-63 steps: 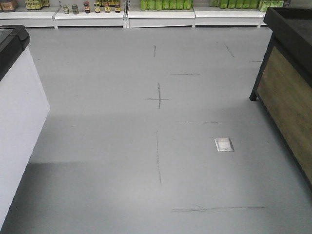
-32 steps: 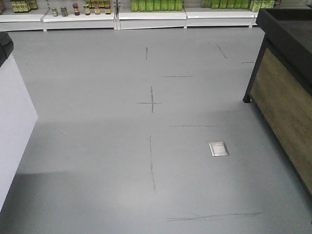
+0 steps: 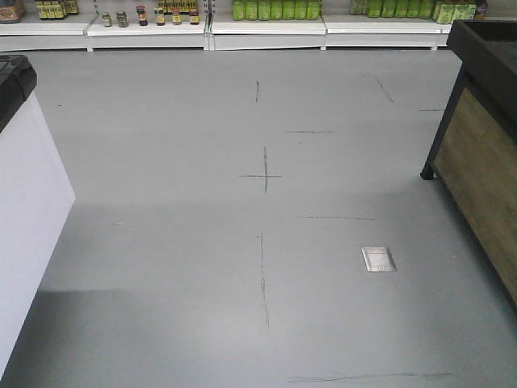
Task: Pick three apples into basket with both arms
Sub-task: 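Drive the base forward across the floor toward the fruit tables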
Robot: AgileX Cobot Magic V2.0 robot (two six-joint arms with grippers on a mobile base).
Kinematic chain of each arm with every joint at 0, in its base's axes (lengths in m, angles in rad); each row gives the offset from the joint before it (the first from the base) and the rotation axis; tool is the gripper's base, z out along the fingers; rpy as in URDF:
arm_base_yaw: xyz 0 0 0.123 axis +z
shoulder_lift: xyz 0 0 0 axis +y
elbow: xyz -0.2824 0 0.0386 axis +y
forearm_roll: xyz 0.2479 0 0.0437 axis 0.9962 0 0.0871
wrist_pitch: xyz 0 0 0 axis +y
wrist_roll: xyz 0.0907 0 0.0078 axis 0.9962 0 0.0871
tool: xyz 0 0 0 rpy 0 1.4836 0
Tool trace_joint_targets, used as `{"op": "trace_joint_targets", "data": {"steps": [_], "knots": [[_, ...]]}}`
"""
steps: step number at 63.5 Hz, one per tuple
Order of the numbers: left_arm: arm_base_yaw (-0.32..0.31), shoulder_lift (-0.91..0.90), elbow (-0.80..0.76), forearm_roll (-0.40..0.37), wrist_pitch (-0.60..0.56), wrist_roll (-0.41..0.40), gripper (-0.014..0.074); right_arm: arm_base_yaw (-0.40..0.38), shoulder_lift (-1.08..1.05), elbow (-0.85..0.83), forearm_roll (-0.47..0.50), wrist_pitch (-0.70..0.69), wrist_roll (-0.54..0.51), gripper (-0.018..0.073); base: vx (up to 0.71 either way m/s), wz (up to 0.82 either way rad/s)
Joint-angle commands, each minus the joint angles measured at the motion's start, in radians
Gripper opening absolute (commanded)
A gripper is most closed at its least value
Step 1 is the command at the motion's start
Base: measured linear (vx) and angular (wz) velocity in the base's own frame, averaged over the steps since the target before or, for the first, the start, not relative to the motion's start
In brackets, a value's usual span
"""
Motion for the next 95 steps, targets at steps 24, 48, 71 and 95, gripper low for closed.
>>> {"op": "trace_joint_targets", "data": {"steps": [24, 48, 71, 95], "knots": [[0.0, -0.015, 0.002, 0.0, -0.071, -0.009, -0.0006, -0.007, -0.014, 0.013, -0.004, -0.077, -0.011, -0.0009, 0.12, 0.1], [0.0, -0.015, 0.002, 0.0, -0.071, -0.009, -0.0006, -0.007, -0.014, 0.013, -0.004, -0.077, -0.011, -0.0009, 0.16, 0.06], [0.0, -0.015, 0.002, 0.0, -0.071, -0.009, -0.0006, -0.007, -0.014, 0.013, -0.004, -0.077, -0.011, -0.0009, 0.18, 0.0], [0.0, -0.015, 0.002, 0.0, -0.071, -0.009, -0.0006, -0.007, -0.014, 0.013, -0.004, -0.077, -0.011, -0.0009, 0.18, -0.03]]}}
